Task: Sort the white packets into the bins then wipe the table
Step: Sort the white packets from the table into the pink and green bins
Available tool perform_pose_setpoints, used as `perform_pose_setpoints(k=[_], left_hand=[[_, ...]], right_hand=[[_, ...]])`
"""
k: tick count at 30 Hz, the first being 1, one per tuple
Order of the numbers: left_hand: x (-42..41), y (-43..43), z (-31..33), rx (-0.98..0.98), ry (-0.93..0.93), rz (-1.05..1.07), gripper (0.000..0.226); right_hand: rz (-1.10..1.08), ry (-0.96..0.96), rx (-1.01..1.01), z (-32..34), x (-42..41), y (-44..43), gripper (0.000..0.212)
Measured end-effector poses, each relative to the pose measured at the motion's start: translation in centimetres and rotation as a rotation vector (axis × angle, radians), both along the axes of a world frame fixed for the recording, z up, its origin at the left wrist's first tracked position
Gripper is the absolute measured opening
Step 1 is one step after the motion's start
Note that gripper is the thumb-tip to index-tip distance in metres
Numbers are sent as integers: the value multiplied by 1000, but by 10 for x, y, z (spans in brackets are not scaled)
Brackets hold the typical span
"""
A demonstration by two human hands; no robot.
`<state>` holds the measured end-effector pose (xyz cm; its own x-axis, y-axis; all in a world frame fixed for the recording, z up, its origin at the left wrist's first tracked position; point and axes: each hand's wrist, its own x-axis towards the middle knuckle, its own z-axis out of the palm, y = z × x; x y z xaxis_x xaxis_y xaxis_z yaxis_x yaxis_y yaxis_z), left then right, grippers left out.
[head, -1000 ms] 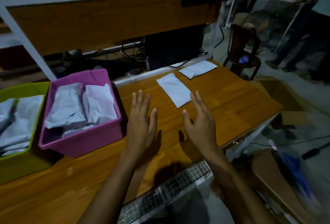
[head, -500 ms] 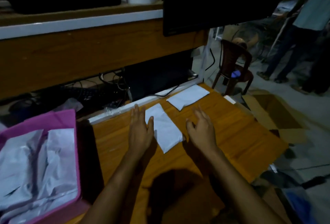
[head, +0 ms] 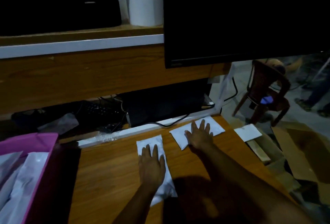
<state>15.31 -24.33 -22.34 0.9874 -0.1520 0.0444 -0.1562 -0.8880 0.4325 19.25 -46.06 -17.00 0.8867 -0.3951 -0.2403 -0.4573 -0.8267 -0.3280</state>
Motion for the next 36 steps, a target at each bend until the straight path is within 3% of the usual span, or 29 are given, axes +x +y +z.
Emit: perform_pose_setpoints(k=[3, 5, 9, 13, 15, 18, 24, 36], left_hand=[[10, 1, -8, 45, 2, -18, 64], [16, 2, -10, 37, 8, -42, 69], [19, 2, -10, 42, 4, -78, 70], [19, 3, -8, 47, 22, -95, 77], [16, 4, -4, 39, 37, -113, 82], [7, 7, 0, 39, 63, -149, 86], [-20, 27, 2, -19, 12, -234, 75], [-83, 96, 7, -345, -67, -418, 60]], right_hand=[[91, 120, -16, -21, 12, -8, 67], [151, 99, -37, -34, 8, -8, 65], [270, -76, -30, -49, -14, -1, 51], [284, -393, -25, -40, -33, 4, 28], [192, -360, -106, -41, -39, 15, 43], [90, -160, -189, -60, -55, 38, 68], [127, -138, -209, -62, -95, 80, 52], [-18, -310, -143, -39, -188, 155, 56]])
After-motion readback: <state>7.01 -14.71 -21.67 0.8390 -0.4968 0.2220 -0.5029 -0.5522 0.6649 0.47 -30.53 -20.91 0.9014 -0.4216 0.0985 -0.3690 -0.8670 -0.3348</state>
